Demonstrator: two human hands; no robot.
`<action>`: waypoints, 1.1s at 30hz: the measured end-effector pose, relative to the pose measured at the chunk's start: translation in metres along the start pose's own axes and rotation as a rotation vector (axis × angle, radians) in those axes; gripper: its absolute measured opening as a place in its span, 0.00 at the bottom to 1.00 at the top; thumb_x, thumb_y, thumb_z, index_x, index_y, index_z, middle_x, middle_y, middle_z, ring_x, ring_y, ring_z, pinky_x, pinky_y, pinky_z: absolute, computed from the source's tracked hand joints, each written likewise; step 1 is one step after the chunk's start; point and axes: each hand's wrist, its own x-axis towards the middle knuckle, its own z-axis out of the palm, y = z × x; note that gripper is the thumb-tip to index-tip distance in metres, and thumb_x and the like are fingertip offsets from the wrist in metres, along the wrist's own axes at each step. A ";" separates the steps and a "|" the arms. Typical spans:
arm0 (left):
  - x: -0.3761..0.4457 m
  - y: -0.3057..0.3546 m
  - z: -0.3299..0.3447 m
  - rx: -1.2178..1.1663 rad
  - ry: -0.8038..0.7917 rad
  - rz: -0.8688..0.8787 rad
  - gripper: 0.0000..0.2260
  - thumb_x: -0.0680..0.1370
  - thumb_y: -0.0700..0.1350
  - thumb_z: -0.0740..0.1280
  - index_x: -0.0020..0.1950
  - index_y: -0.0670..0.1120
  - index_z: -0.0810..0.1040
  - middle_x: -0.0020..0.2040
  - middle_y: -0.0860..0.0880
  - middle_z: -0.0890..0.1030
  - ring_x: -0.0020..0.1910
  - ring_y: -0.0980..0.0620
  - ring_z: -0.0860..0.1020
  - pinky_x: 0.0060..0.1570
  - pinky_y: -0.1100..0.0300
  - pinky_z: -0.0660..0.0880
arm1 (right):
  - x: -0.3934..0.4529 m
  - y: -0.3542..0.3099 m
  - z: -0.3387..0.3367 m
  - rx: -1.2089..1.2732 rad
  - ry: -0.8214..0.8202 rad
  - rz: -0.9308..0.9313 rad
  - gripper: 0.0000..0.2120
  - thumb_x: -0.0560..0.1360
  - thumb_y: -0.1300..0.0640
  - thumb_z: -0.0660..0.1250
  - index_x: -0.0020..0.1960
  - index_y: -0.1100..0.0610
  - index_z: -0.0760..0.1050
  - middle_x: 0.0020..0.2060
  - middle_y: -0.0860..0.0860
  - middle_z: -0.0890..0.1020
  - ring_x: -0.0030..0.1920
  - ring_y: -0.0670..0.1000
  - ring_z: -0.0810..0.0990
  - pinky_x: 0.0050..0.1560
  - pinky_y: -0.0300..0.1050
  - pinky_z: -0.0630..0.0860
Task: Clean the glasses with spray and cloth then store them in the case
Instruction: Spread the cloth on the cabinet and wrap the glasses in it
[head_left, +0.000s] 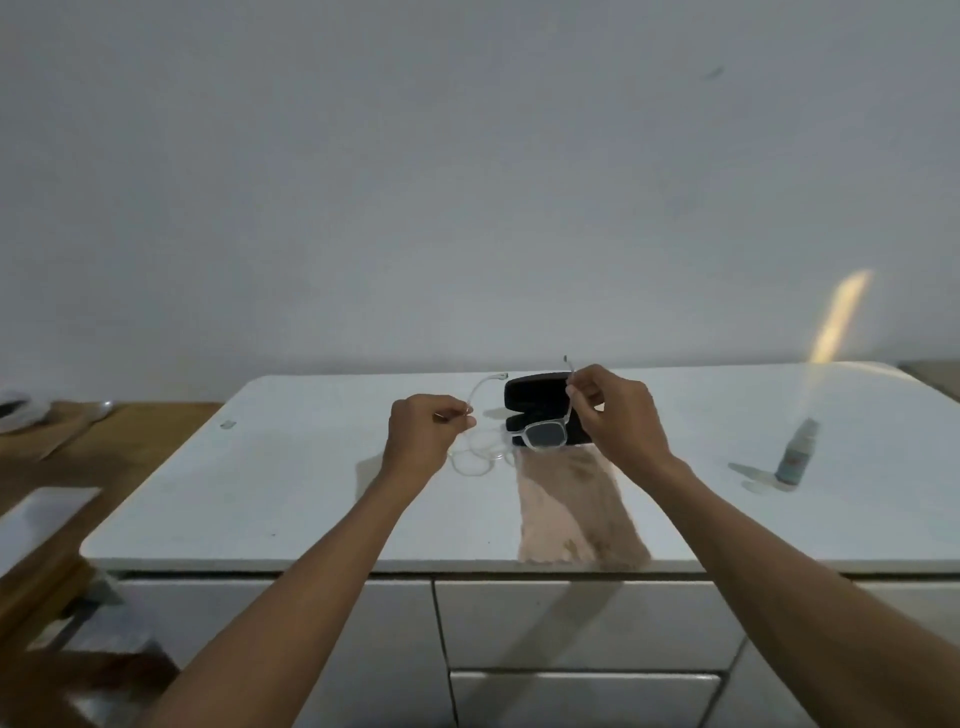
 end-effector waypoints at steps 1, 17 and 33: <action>-0.002 0.005 0.008 -0.008 -0.028 -0.002 0.05 0.71 0.37 0.79 0.45 0.43 0.88 0.38 0.48 0.86 0.29 0.61 0.80 0.40 0.63 0.78 | -0.005 0.005 -0.009 -0.012 0.013 0.007 0.04 0.78 0.56 0.70 0.52 0.54 0.82 0.40 0.46 0.86 0.40 0.49 0.85 0.47 0.51 0.82; -0.037 0.012 0.043 0.076 -0.179 0.022 0.07 0.70 0.39 0.80 0.47 0.44 0.89 0.39 0.50 0.86 0.39 0.56 0.84 0.43 0.68 0.79 | -0.058 0.039 -0.042 -0.087 -0.066 0.099 0.04 0.78 0.55 0.69 0.51 0.50 0.81 0.38 0.45 0.85 0.40 0.47 0.84 0.45 0.51 0.82; -0.075 0.005 0.017 0.205 -0.458 0.149 0.13 0.64 0.53 0.83 0.43 0.54 0.86 0.41 0.55 0.84 0.39 0.56 0.80 0.41 0.64 0.76 | -0.081 0.046 -0.075 -0.230 -0.377 0.018 0.11 0.70 0.42 0.75 0.47 0.46 0.82 0.33 0.43 0.82 0.36 0.44 0.80 0.40 0.42 0.75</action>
